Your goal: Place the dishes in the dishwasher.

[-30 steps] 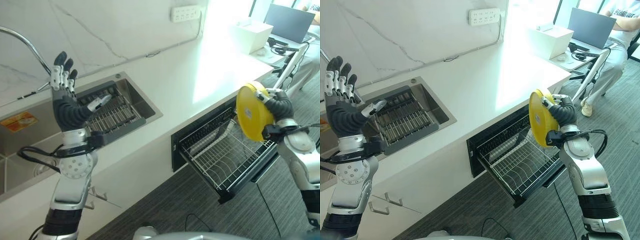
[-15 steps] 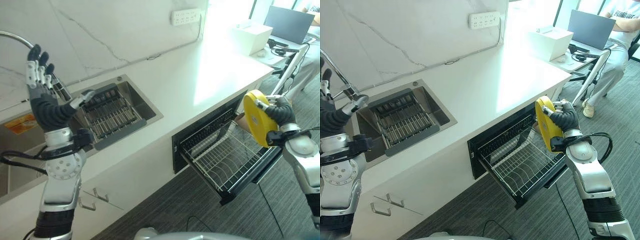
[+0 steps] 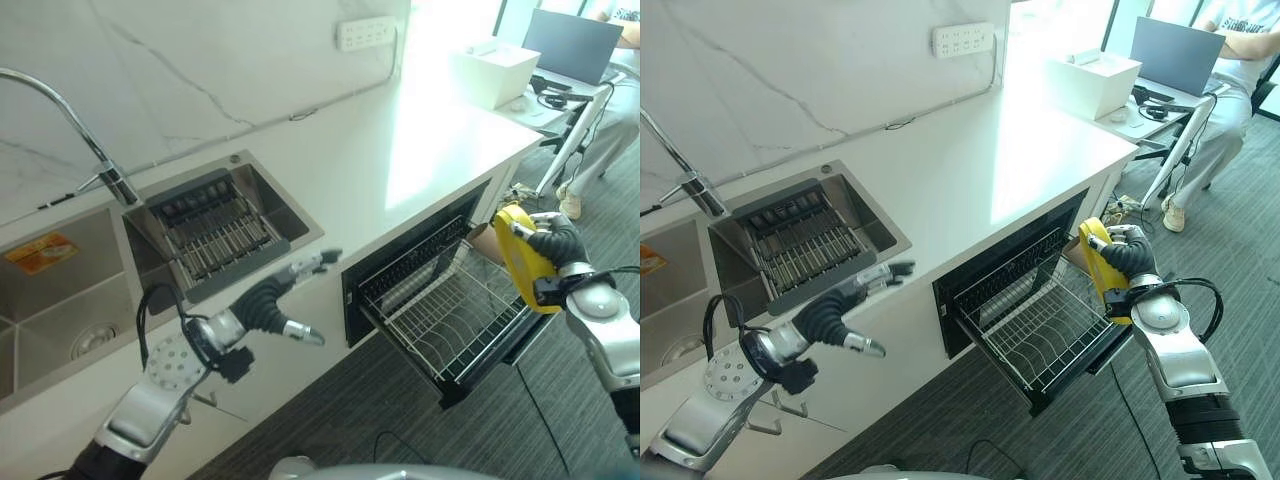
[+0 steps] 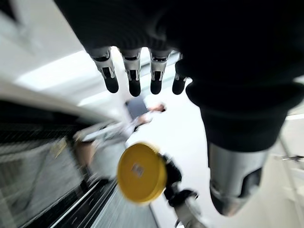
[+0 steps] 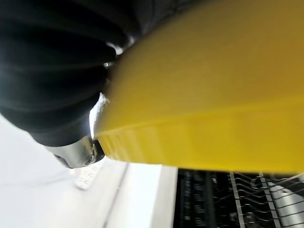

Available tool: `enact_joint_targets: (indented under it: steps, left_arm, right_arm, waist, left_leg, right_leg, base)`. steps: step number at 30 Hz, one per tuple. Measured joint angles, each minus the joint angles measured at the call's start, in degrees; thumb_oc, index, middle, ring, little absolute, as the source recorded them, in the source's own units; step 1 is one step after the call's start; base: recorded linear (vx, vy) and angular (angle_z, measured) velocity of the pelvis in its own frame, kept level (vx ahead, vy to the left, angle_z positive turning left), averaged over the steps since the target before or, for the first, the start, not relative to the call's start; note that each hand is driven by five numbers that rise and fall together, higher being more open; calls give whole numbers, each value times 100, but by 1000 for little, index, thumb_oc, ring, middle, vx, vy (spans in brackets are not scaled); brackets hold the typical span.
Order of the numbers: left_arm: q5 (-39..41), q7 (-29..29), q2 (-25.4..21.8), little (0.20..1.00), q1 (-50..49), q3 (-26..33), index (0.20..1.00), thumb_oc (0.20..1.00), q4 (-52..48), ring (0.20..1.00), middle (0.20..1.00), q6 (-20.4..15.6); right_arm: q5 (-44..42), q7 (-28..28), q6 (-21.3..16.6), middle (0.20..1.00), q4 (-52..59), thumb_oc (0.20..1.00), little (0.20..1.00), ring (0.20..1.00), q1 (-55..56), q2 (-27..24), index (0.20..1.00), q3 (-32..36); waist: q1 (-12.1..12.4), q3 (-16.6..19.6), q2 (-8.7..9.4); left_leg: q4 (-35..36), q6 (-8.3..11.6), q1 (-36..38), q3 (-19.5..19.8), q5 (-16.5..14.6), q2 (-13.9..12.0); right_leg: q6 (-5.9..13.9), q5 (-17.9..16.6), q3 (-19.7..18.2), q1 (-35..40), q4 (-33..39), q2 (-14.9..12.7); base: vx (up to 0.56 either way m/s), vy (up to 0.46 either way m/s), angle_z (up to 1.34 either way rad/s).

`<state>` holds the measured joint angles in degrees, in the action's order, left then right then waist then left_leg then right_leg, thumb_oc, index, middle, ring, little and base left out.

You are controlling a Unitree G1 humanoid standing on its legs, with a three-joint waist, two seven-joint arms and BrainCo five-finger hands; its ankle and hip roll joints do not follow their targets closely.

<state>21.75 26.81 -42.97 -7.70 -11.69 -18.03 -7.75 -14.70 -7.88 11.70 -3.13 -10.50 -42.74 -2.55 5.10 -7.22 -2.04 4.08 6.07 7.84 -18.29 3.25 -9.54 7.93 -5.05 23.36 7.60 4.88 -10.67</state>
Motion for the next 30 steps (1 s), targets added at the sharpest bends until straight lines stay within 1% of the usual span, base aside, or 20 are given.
enact_joint_targets:
  steps: [1, 3, 6, 11, 16, 19, 22, 25, 26, 28, 30]
  left_arm:
    - [47, 104, -29, 1000, -67, -50, 1000, 1000, 140, 1000, 1000, 152]
    - [90, 308, -52, 1000, -198, -185, 1000, 1000, 271, 1000, 1000, 470]
    - [197, 535, -53, 1000, -458, -204, 1000, 1000, 414, 1000, 1000, 853]
    - [189, 734, -52, 1000, -740, -248, 1000, 1000, 829, 1000, 1000, 1253]
    - [183, 754, 37, 1000, -859, -428, 1000, 1000, 1511, 1000, 1000, 1521]
    - [183, 671, 188, 1000, -860, -429, 1000, 1000, 1857, 1000, 1000, 1666]
    - [183, 561, 309, 1000, -938, -423, 1000, 1000, 2327, 1000, 1000, 1690]
    - [181, 348, 538, 1000, -1039, -398, 1000, 1000, 3193, 1000, 1000, 1699]
    - [167, 218, 690, 1000, -1167, -349, 1000, 1000, 3617, 1000, 1000, 1638]
    - [-46, -270, 1325, 1000, -1214, -13, 1000, 1000, 5015, 1000, 1000, 1587]
    - [-55, -425, 1499, 1000, -1302, 65, 1000, 1000, 5303, 1000, 1000, 1542]
  right_arm:
    - [0, -7, -73, 200, -107, 200, 200, 200, -47, -51, 200, -145]
    - [-1, -3, -101, 200, -177, 200, 200, 200, -63, -122, 200, -230]
    - [4, 0, -198, 200, -426, 200, 200, 200, -222, -161, 200, -382]
    - [40, 3, -318, 200, -453, 200, 200, 200, -410, -168, 200, -392]
    - [310, 17, -394, 200, -792, 200, 200, 200, -839, -177, 200, -665]
    - [515, 16, -447, 200, -847, 200, 200, 200, -971, -178, 200, -792]
    - [693, 30, -535, 200, -1033, 200, 200, 200, -1095, -177, 200, -838]
    - [823, 66, -534, 200, -1234, 200, 200, 200, -1286, -182, 200, -831]
    - [930, 83, -534, 200, -1241, 200, 200, 200, -1351, -197, 200, -832]
    - [1110, 131, -534, 200, -1437, 200, 200, 200, -1549, -247, 200, -830]
    - [1157, 137, -533, 200, -1464, 200, 200, 200, -1594, -283, 200, -827]
  waist:
    - [-4, 13, -41]
    - [6, 14, -98]
    - [11, 12, -126]
    - [18, 8, -134]
    - [31, -1, -157]
    - [62, -2, -155]
    - [107, -7, -149]
    - [116, -15, -137]
    - [148, -32, -130]
    - [196, -73, -71]
    - [235, -114, -24]
  left_leg:
    - [2, 0, 1, -8, 0, -4]
    - [2, 0, -2, -19, -1, -13]
    - [1, 1, -12, -33, -2, -20]
    - [-3, 2, -77, -61, -1, -22]
    - [-1, 2, -71, -70, -2, -24]
    - [-3, 3, -71, -70, -3, -27]
    - [-3, 7, -73, -69, -7, -27]
    - [-3, 11, -83, -71, -10, -31]
    - [-6, 11, -93, -76, -12, -31]
    - [-16, 12, -134, -69, -13, -32]
    - [-33, 12, -184, -33, -13, -32]
  right_leg:
    - [0, 0, -8, -5, 0, 1]
    - [0, 0, -21, -17, 0, 9]
    - [0, 1, -35, -38, 0, 14]
    - [-6, -6, -56, -119, 1, 15]
    - [-6, -9, -61, -120, 1, 18]
    - [-6, -8, -61, -119, 1, 21]
    - [-5, -7, -60, -120, 1, 20]
    - [-3, -2, -61, -138, 2, 23]
    - [-1, 0, -60, -151, 1, 23]
    - [-1, 1, -52, -192, 1, 24]
    - [-1, 2, -32, -203, 1, 24]
  base:
    - [-5, 2, -3]
    - [-1, 2, -2]
    - [0, 0, 0]
    - [-3, -1, -1]
    - [0, 0, 0]
    - [0, 0, 0]
    - [0, 0, 0]
    - [0, 0, 0]
    - [0, 0, 0]
    - [-14, -36, 2]
    - [0, -27, 7]
